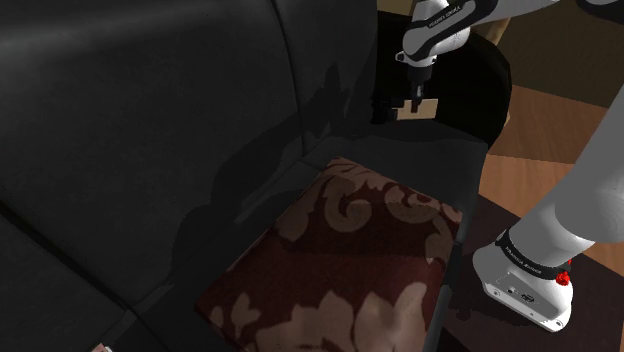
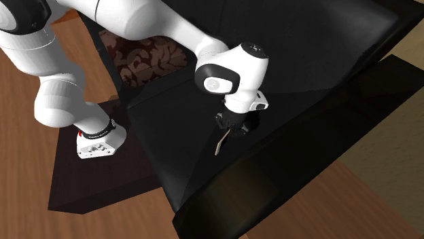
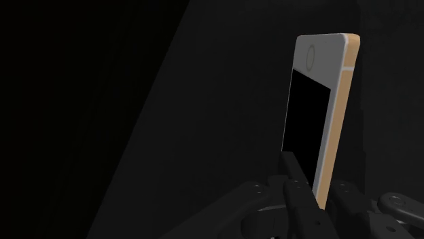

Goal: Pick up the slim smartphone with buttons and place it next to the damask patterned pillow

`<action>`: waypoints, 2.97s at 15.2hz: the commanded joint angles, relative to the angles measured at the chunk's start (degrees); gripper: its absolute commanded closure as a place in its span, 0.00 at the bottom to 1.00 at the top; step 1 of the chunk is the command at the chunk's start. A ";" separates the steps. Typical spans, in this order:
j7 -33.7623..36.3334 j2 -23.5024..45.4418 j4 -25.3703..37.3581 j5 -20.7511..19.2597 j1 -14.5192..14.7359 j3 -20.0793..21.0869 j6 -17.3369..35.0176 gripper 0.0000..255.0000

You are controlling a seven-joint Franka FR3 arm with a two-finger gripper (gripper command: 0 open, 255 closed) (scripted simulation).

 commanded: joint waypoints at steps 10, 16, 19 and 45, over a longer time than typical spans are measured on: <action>-0.07 -3.98 3.84 -1.12 0.46 -0.25 -7.58 1.00; -0.25 -5.63 6.58 -1.54 0.65 -0.29 -11.88 1.00; -0.38 -6.30 8.13 -1.69 0.73 -0.30 -14.05 1.00; 7.79 -21.03 5.85 -5.14 5.22 4.06 -27.08 1.00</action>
